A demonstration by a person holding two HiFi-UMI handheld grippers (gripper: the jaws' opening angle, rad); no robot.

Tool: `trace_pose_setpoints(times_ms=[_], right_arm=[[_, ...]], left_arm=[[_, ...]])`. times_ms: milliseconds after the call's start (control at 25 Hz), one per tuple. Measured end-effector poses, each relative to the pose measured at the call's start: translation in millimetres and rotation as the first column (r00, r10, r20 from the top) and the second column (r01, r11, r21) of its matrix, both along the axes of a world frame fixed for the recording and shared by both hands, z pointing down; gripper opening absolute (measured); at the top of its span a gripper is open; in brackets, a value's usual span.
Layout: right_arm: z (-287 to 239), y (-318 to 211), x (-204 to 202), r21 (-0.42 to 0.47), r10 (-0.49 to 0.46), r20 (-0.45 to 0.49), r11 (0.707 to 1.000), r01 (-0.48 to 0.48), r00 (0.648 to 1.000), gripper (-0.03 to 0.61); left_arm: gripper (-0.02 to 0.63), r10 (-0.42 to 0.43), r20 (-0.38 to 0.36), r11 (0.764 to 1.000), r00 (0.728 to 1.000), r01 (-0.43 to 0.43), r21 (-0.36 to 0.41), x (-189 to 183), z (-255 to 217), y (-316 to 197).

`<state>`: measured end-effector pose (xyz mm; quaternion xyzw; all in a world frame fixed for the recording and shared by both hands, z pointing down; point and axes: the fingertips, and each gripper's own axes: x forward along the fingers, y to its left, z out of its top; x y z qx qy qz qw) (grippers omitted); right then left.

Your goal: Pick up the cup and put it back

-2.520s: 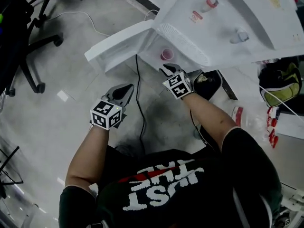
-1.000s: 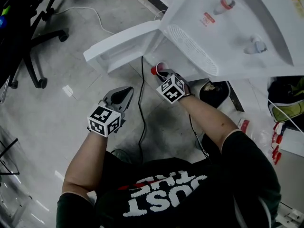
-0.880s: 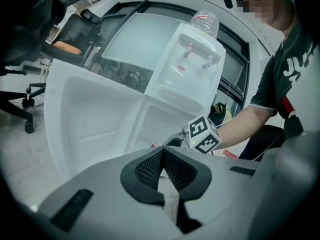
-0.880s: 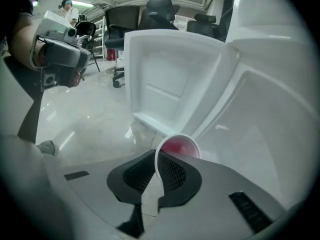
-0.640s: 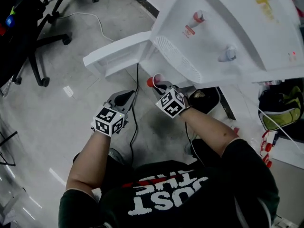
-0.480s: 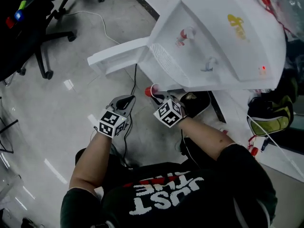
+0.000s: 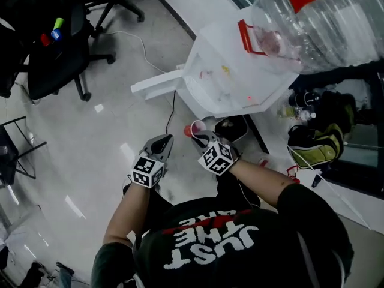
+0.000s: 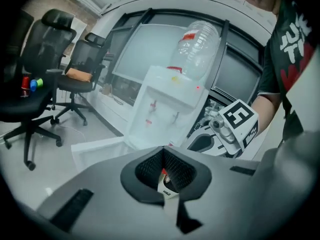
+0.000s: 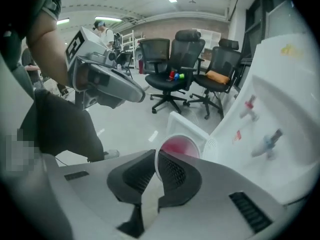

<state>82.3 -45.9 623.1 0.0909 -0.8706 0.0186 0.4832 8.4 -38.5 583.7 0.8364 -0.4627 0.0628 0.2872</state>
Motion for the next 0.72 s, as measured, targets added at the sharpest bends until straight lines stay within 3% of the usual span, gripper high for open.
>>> trace_pose_setpoints(times_ms=[360,560,720], right_arm=[[-201.0,9.7,-8.4,0.088,-0.047,0.098,0.995,0.038,0.994,0.046],[-272.2,23.2,-24.8,0.148,-0.071,0.16,0.988,0.048,0.985,0.046],[-320.4,29.1,-37.9,0.178,0.016,0.204,0.982,-0.054,0.979,0.046]], left_arm=[[0.008,-0.024,0.015,0.993,1.0,0.023,0.113,-20.7,-191.6,16.8],[0.008,0.069,0.02,0.974,0.997,-0.071,0.213,-30.1,-264.3,28.8],[0.008,0.167,0.009,0.958,0.986,-0.164,0.237,-48.6,-303.3,42.2]])
